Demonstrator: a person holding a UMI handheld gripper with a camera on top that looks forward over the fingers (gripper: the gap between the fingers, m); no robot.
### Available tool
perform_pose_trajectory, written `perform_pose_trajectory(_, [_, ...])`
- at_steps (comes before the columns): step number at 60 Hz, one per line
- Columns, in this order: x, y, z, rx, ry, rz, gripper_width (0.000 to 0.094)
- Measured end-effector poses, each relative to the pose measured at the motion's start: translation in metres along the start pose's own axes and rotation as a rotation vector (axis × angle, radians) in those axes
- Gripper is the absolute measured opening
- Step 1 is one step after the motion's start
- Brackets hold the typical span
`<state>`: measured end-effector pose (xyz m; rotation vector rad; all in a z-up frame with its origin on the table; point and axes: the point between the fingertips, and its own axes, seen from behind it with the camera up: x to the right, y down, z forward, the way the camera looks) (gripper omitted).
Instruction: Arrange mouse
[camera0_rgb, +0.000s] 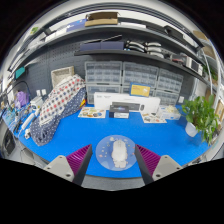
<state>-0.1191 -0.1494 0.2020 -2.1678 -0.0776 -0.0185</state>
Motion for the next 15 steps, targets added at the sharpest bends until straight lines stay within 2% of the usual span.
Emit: perform_pose_trajectory(15, [-0.005, 0.006, -0.013, 0.006, -0.003, 0.013, 0.0869])
